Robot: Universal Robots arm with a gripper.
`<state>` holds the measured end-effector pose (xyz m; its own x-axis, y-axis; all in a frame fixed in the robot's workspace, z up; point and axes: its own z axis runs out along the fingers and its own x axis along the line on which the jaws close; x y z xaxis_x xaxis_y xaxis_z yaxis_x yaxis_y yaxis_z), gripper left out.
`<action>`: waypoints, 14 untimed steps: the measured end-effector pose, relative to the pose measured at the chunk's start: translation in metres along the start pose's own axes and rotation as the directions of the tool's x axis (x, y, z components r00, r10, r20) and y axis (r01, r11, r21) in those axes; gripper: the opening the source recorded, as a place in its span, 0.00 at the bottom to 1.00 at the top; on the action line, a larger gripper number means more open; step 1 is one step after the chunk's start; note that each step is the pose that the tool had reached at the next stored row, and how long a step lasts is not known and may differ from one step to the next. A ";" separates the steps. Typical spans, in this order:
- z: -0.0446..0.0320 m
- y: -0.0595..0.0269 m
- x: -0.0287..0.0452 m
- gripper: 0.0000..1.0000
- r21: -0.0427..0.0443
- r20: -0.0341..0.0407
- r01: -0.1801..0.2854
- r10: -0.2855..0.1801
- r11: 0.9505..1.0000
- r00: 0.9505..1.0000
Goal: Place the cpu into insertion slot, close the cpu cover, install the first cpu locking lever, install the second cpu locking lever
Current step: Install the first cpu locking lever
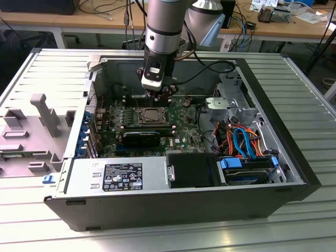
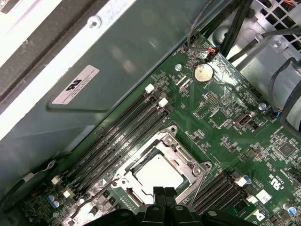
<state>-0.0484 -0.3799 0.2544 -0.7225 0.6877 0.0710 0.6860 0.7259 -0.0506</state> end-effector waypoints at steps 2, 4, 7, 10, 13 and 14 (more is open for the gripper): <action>0.0001 0.0000 0.0000 0.11 -0.001 -0.001 0.001 -0.001 1.000 1.000; 0.0001 0.0000 0.0000 0.11 -0.002 -0.002 0.002 -0.002 1.000 1.000; 0.0002 0.0000 0.0000 0.11 -0.003 -0.003 0.003 -0.003 1.000 1.000; 0.0004 0.0000 0.0000 0.11 -0.005 -0.005 0.004 -0.004 1.000 1.000; 0.0005 0.0000 0.0000 0.11 -0.007 -0.007 0.005 -0.005 1.000 1.000; 0.0005 0.0000 -0.0001 0.11 -0.007 -0.007 0.005 -0.005 1.000 1.000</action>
<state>-0.0484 -0.3799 0.2539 -0.7251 0.6842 0.0782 0.6832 0.7290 -0.0431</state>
